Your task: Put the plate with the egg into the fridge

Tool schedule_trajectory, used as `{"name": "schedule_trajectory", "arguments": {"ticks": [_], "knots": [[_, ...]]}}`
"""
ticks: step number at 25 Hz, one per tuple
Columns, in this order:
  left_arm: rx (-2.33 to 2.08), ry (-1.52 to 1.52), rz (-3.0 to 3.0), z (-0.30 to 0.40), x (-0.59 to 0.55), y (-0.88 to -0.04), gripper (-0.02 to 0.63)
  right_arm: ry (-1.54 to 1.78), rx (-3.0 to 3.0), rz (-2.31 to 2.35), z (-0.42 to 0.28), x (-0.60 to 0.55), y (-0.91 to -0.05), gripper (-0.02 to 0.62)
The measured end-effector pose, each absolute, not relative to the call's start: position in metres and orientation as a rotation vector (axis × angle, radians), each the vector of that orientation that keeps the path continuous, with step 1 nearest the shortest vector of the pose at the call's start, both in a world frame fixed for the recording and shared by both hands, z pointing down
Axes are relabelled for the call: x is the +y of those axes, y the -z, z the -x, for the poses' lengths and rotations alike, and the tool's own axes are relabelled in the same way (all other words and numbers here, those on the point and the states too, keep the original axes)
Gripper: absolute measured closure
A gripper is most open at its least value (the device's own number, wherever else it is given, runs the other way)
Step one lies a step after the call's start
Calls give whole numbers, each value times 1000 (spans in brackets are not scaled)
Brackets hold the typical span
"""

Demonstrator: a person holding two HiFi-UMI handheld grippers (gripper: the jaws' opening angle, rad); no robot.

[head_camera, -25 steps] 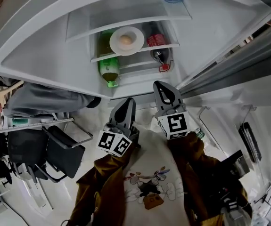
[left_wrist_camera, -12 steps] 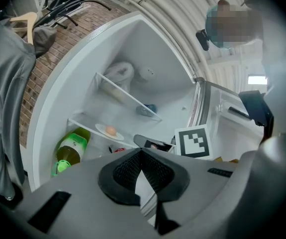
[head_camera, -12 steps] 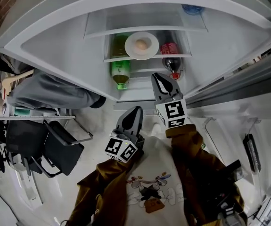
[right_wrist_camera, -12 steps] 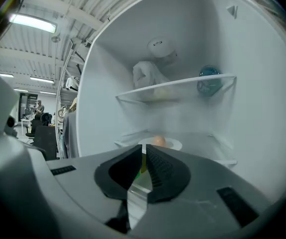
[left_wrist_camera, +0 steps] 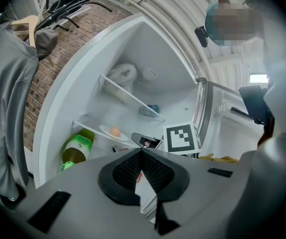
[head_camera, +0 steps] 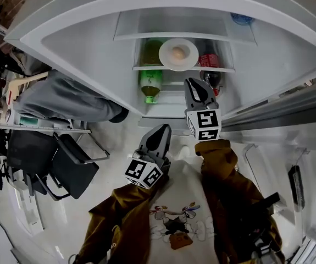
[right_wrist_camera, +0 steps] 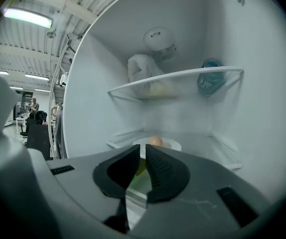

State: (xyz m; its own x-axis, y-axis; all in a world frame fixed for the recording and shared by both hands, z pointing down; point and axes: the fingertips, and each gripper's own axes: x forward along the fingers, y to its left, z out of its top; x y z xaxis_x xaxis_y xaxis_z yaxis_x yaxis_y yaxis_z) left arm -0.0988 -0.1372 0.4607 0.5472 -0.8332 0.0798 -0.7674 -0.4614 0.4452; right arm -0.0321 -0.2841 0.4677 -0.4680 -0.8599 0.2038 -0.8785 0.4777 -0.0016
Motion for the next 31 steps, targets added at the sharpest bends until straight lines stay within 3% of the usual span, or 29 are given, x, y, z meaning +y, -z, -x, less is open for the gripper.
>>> {"name": "schedule_trajectory", "arguments": {"ticks": [5,31], "knots": [[-1299,215,-2350,100,-139,-461,598,-159,-2561,-1479,36,-273,-464,589],[-1309,222,-2322,105,-139,-466,598,-204,-2561,-1450,26,-207,-470,589]]}}
